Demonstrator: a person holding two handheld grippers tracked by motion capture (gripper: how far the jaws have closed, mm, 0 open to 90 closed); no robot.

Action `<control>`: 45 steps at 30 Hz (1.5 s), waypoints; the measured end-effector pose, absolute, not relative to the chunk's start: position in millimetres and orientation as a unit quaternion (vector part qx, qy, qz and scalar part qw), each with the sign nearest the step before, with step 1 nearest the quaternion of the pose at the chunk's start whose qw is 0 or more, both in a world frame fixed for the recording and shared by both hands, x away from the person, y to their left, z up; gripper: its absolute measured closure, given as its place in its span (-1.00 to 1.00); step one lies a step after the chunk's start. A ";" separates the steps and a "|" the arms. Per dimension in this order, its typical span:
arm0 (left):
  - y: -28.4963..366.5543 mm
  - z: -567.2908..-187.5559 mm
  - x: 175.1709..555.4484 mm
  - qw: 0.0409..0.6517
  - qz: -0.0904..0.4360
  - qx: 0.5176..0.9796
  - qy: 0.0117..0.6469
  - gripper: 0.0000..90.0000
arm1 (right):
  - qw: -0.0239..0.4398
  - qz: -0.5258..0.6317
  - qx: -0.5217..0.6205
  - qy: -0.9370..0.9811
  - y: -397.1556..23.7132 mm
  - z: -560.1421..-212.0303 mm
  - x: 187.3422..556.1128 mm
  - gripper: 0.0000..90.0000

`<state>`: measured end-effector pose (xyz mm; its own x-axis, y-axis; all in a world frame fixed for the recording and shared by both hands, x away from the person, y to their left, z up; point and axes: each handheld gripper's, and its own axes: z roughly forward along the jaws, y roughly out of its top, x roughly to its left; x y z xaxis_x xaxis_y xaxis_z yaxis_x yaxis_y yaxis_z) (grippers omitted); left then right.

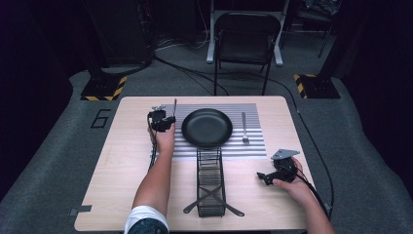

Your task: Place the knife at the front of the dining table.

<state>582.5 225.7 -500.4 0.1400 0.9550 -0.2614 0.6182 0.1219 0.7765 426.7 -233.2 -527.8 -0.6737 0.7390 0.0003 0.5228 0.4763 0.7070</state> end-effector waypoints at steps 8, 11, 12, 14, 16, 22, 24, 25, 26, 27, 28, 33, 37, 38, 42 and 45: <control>226.3 -514.7 587.4 0.408 0.189 0.621 0.642 0.82 | 0.154 0.350 0.373 0.845 -233.1 -527.8 426.7 -1.00; 225.5 -517.1 588.5 0.407 0.187 0.623 0.642 0.82 | 0.154 0.350 0.374 0.845 -233.1 -527.8 426.7 -1.00; 225.1 -517.9 589.1 0.405 0.188 0.622 0.643 0.82 | 0.155 0.350 0.373 0.845 -233.2 -527.8 426.7 -1.00; 225.2 -519.6 589.9 0.402 0.190 0.622 0.645 0.82 | 0.154 0.350 0.373 0.845 -233.1 -527.8 426.7 -1.00; 225.4 -520.6 590.5 0.401 0.188 0.620 0.647 0.82 | 0.154 0.350 0.374 0.845 -233.1 -527.8 426.7 -1.00; 224.1 -521.5 591.0 0.392 0.195 0.621 0.650 0.82 | 0.154 0.350 0.373 0.845 -233.1 -527.8 426.7 -1.00; 224.0 -521.8 591.3 0.388 0.196 0.622 0.651 0.82 | 0.154 0.350 0.374 0.845 -233.1 -527.8 426.6 -1.00; 223.7 -522.2 591.6 0.384 0.197 0.623 0.653 0.81 | 0.154 0.351 0.375 0.844 -232.8 -527.8 426.6 -1.00; 223.7 -522.5 591.9 0.381 0.198 0.624 0.653 0.81 | 0.154 0.351 0.376 0.844 -232.7 -527.8 426.5 -1.00; 223.2 -522.5 591.9 0.380 0.199 0.624 0.653 0.81 | 0.154 0.351 0.376 0.844 -232.7 -527.8 426.5 -1.00; 222.8 -522.5 591.8 0.378 0.201 0.626 0.652 0.81 | 0.154 0.351 0.376 0.844 -232.7 -527.8 426.5 -1.00; 221.1 -522.1 591.7 0.372 0.208 0.633 0.647 0.80 | 0.154 0.351 0.376 0.844 -232.7 -527.8 426.5 -1.00; 221.9 -522.2 591.9 0.374 0.204 0.630 0.650 0.80 | 0.154 0.351 0.376 0.844 -232.7 -527.8 426.6 -1.00; 222.0 -522.2 591.9 0.375 0.204 0.630 0.649 0.80 | 0.154 0.351 0.376 0.844 -232.7 -527.8 426.6 -1.00; 222.8 -522.5 592.0 0.378 0.202 0.629 0.649 0.79 | 0.154 0.351 0.376 0.844 -232.7 -527.8 426.5 -1.00; 222.1 -522.8 591.4 0.377 0.205 0.630 0.647 0.78 | 0.154 0.351 0.376 0.843 -232.6 -527.8 426.5 -1.00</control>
<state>591.4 222.1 -522.8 0.0786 0.9703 -0.2286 0.6609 0.1210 0.7406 426.5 -232.6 -527.8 -0.6694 0.7429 0.0044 0.5264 0.4702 0.7084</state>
